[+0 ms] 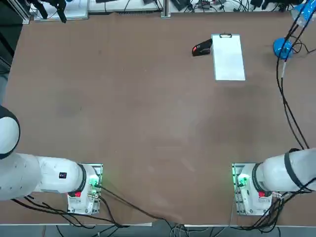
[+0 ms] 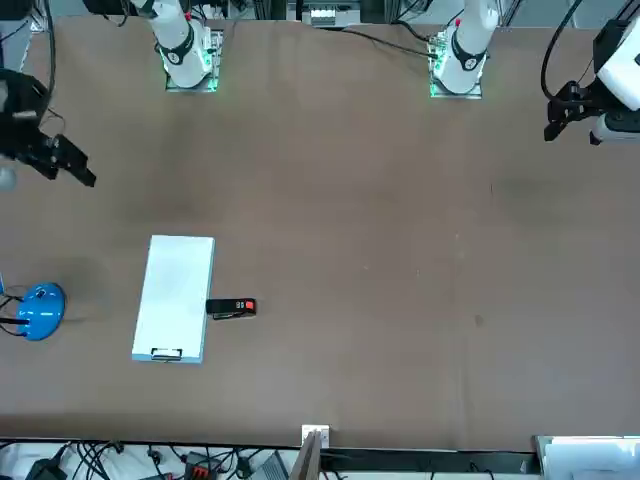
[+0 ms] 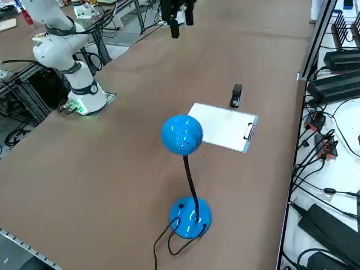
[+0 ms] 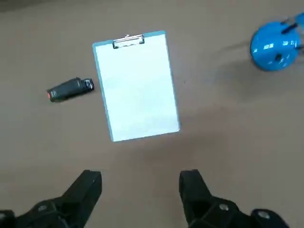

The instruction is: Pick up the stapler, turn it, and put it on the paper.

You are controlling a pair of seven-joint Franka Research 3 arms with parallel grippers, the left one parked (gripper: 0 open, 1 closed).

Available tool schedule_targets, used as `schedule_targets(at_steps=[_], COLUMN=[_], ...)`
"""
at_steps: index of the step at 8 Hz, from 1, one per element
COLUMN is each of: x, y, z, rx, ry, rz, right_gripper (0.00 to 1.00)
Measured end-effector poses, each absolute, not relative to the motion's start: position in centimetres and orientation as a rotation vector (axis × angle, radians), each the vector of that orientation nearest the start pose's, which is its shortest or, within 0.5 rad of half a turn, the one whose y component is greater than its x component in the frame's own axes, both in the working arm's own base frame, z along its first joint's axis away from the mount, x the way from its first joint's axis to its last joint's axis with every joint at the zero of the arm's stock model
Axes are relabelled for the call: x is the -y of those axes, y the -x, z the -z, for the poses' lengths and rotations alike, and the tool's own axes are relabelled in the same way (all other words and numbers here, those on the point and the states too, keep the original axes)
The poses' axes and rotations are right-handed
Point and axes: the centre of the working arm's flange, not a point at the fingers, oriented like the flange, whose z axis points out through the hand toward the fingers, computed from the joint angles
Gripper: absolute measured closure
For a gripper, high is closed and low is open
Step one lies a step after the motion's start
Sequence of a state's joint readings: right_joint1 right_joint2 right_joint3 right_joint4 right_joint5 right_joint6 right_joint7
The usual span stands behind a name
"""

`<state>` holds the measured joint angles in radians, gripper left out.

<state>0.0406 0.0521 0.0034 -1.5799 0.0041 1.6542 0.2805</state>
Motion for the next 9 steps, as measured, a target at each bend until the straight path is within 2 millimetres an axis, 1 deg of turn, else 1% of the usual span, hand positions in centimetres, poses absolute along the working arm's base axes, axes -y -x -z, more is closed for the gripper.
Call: schedule_targets(at_steps=[2,4,5,8,9], x=[-3.8,-5.0,-5.8,-9.1,-10.6], y=[-59.4,-60.9,-61.6,-64.0,-64.7], z=[-57.3,-55.4,-54.4,-51.0,-49.6], rx=[-0.585,-0.795,-0.873,-1.159,-1.248], ry=[3.085,3.043,3.021,2.898,2.85], rz=[-0.02,-0.039,-0.035,0.037,0.053], right_gripper=[0.0,0.0,0.0,0.0,0.0])
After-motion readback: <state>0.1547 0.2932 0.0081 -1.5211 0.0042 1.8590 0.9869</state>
